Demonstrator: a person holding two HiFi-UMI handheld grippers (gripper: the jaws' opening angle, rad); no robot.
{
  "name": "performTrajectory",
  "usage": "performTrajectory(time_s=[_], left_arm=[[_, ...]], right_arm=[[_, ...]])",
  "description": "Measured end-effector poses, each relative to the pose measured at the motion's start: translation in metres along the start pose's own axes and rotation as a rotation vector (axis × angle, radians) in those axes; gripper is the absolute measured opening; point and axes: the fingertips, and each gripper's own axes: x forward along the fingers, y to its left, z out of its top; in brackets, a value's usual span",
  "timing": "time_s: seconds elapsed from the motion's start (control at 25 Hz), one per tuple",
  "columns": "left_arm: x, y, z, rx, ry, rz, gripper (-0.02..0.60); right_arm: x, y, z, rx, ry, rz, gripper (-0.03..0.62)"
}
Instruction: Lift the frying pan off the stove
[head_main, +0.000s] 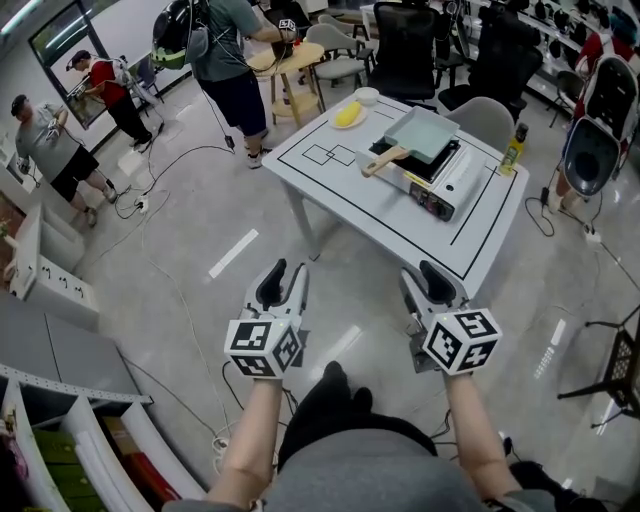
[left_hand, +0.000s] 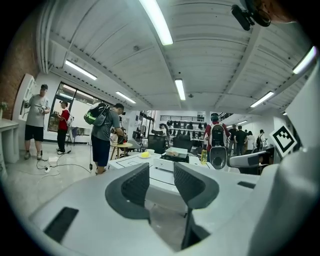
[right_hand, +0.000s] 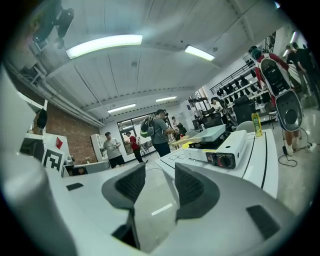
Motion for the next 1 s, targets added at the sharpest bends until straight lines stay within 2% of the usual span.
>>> performTrajectory(time_s=[0.48,0.76,1.0], left_arm=[[0.052,0.022,-0.003,-0.014,0.012,-0.014,0.15],[0.115,0.05,0.0,-0.027,0.025,-0.058,0.156],[0.178,0.08,0.018,-0.042,0.024,-0.105,0.156]], right_arm=[[0.042,-0.026,0.01,0.054,0.002,-0.007,0.191],[0.098,-0.048,0.025,0.098,-0.005,-0.028,0.195],[0.147,-0.07,0.049,0.138,-0.032,-0.077,0.199]])
